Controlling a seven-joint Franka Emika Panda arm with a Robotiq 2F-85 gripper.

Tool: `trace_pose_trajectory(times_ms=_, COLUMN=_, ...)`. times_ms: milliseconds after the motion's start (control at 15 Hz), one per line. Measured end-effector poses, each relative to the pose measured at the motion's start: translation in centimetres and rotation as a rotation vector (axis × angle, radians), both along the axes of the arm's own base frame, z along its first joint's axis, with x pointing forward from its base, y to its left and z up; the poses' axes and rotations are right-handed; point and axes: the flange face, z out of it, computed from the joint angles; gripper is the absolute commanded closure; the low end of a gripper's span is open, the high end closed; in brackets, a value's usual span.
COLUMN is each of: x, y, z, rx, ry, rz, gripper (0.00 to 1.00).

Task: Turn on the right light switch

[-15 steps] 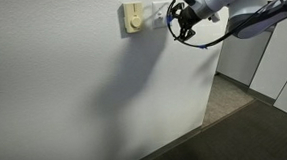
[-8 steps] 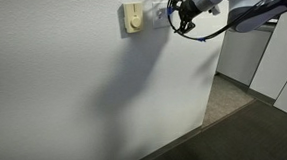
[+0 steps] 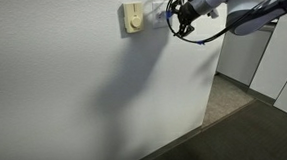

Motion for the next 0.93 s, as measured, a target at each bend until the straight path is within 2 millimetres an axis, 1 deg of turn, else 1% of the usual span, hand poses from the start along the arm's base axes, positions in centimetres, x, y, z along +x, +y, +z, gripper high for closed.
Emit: trace_pose_trajectory(times_ms=933, x=0.15, y=0.13, z=0.11, rx=0.056, ry=0.014, rz=-0.026, gripper=0.00)
